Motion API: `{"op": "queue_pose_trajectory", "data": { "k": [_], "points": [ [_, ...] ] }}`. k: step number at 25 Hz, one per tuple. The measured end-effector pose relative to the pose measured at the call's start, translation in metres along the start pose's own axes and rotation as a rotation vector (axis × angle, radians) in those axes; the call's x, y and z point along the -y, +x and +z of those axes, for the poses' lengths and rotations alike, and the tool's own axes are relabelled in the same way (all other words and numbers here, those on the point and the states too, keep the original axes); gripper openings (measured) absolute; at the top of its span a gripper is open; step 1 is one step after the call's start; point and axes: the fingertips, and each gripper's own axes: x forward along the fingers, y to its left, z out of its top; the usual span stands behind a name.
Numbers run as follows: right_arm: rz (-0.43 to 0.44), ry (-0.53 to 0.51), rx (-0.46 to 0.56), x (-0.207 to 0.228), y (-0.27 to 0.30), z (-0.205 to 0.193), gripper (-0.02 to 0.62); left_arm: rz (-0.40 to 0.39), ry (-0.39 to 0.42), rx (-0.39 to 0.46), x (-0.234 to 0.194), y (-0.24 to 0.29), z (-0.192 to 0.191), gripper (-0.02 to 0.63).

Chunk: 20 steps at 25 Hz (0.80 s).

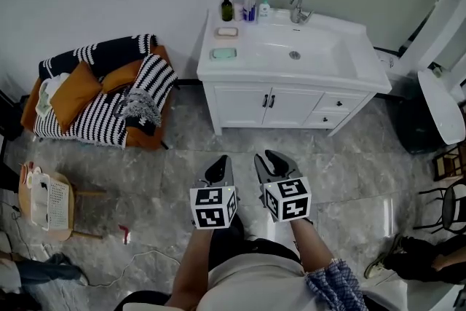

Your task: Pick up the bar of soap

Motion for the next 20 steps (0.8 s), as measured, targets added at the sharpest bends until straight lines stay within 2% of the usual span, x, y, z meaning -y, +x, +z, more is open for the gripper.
{"op": "queue_pose_trajectory", "data": {
  "k": [6,20],
  "points": [
    [0.004,-0.025,-0.010,-0.007,0.027,0.016,0.109,-0.016,0.001,0.001,-0.023,0.016,0.015,0.008],
    [-0.056,-0.029,0.014,-0.001,0.078,0.049,0.109,-0.077,0.035,-0.011,-0.064,0.061,0.048,0.008]
  ]
}}
